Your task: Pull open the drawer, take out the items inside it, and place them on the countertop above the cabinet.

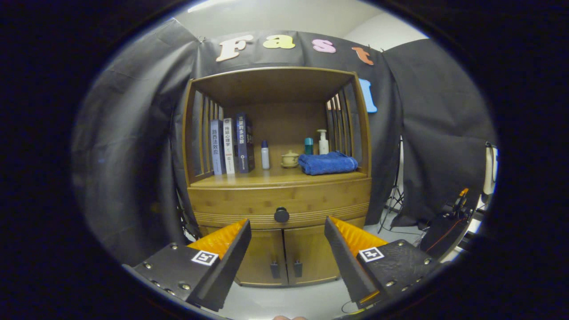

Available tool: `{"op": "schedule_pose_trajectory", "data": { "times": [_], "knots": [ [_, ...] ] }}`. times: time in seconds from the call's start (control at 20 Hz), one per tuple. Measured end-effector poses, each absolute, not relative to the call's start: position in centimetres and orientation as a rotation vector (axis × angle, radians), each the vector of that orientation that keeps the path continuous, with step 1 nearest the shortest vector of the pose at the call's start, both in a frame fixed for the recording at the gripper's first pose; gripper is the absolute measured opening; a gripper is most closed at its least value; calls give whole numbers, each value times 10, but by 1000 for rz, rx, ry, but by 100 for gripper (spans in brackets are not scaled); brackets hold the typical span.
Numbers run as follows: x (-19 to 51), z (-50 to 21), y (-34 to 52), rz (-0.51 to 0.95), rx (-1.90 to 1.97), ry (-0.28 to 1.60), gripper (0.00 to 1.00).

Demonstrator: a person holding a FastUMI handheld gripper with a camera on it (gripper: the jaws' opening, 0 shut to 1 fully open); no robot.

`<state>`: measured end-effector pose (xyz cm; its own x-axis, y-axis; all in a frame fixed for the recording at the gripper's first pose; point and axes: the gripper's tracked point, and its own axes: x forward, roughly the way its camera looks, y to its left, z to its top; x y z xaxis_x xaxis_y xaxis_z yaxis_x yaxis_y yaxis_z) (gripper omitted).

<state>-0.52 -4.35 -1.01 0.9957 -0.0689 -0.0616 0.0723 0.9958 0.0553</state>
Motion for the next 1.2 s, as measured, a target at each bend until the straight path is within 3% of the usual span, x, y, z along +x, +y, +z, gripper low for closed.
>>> {"op": "schedule_pose_trajectory", "data": {
  "times": [0.4,1.05,1.2],
  "knots": [
    [7,-5,-50,-69,69,46,99],
    [140,-55,-18,60,67,108,99],
    [167,-68,-27,16,14,127,99]
  ]
}}
